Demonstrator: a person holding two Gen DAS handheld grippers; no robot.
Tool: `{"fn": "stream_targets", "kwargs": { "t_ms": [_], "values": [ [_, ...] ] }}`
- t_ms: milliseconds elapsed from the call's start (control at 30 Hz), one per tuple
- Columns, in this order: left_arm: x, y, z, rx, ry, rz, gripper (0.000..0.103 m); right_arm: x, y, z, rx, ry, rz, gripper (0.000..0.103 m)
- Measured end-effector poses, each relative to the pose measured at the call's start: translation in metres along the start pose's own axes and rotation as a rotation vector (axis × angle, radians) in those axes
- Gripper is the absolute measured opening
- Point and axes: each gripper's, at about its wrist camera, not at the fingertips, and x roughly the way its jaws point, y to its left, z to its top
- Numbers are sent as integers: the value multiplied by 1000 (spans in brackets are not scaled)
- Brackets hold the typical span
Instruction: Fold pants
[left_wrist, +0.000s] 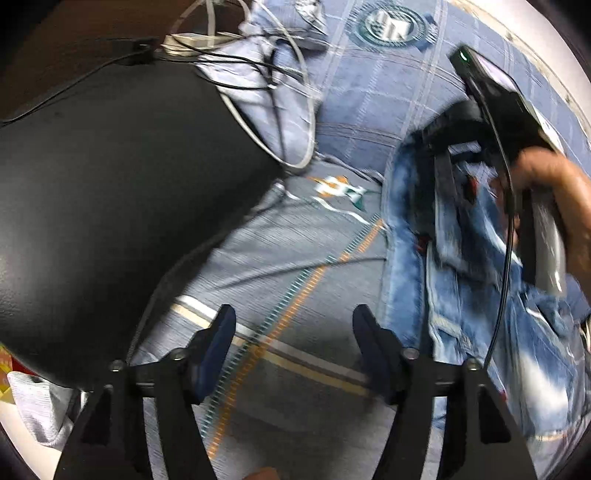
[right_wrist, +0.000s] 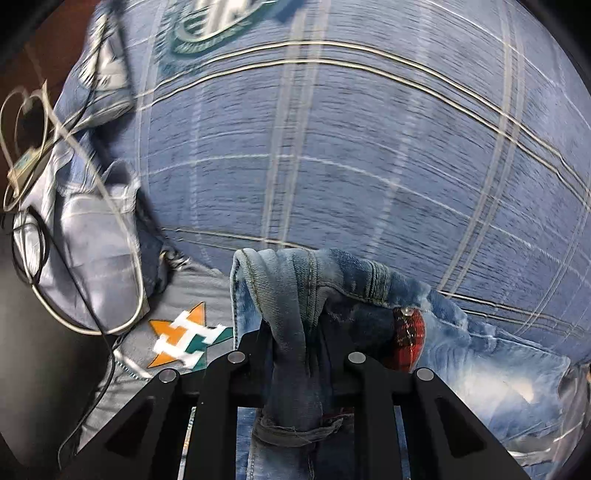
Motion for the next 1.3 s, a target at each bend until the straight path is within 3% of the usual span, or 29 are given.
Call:
{"fn": "stream_targets", "kwargs": {
  "t_ms": [67,167,300,400,500,667,733,833,867,967,1000,1067,1100,1200,1300],
  "values": [
    [2,1,-1,19,-2,37,69,-3,6,-15,11,-5,-13,43],
    [18,1,-1,49,39,76,74,-27,-13,-42,58,-37,33,53],
    [39,4,-13,50,123,108,75,-59,-26,-94,81,17,175,54],
    [33,1,-20,75,78,159,82,-75,-22,-148,55,67,239,55],
    [31,14,-27,12,85,145,99,-70,-2,-182,2,81,202,65],
    [24,18,-39,51,93,115,103,-43,14,-194,21,113,160,65],
    [18,20,-41,42,111,89,103,-30,22,-193,4,142,134,61],
    [3,32,-37,-44,69,17,103,-38,30,-187,5,146,132,40],
    [-4,37,-34,-66,40,11,103,-43,32,-187,8,150,152,35],
    [-23,48,-27,-103,-53,43,103,-55,39,-188,34,148,229,33],
    [-27,52,-25,-117,-77,56,103,-56,44,-189,56,158,355,23],
    [-32,61,-23,-138,-100,66,103,-58,58,-189,90,196,551,22],
    [-32,64,-22,-148,-103,57,103,-62,66,-189,93,182,591,22],
    [-34,68,-24,-163,-111,20,103,-80,65,-189,52,111,540,23],
    [-39,61,-27,-115,-145,-35,103,-109,17,-200,109,42,523,31]
  ]
}}
